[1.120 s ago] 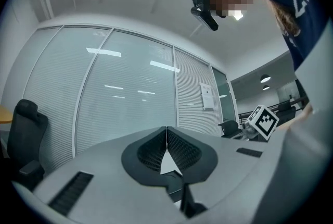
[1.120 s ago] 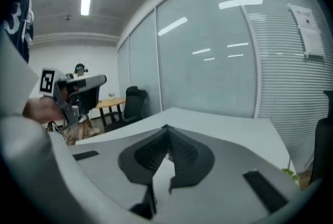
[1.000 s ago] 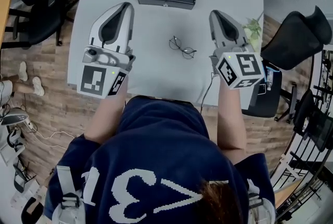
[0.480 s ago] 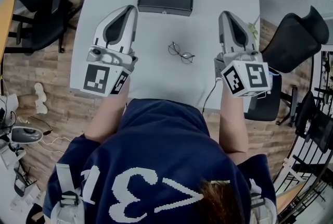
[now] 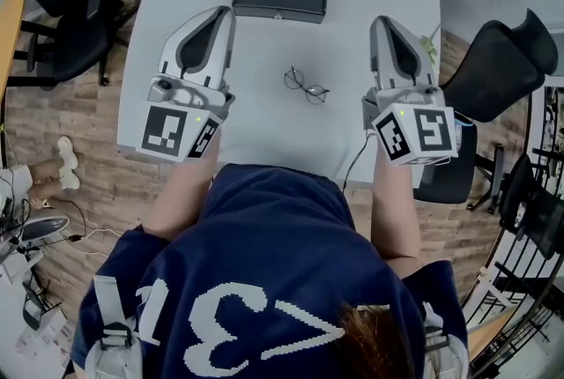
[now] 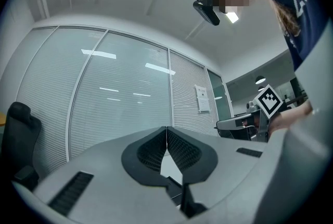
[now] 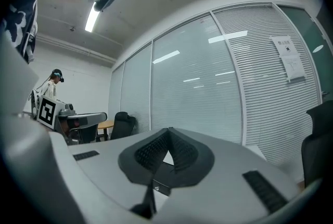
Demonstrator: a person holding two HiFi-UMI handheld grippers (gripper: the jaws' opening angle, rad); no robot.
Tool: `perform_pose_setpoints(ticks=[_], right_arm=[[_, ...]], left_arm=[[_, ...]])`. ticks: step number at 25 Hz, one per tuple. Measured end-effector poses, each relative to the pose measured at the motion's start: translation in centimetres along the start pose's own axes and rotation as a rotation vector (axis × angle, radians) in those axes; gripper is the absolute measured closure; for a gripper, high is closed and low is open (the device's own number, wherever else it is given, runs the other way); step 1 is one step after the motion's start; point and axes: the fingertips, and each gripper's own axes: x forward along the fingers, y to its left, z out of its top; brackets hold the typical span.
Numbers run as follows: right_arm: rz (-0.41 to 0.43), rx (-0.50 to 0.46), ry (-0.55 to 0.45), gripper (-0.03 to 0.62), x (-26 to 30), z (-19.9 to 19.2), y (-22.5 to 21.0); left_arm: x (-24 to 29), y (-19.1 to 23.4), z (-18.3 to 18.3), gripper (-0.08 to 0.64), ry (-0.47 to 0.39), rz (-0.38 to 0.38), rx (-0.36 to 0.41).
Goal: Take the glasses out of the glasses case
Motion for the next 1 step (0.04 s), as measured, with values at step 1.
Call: perform_pose_setpoints(ticks=[1], right_arm=[[0.001,-0.002,-0.002,0.568,-0.02,0.00,0.05]], left_arm=[[-0.01,-0.04,-0.08,0.543,0.000,-0.001,0.000]])
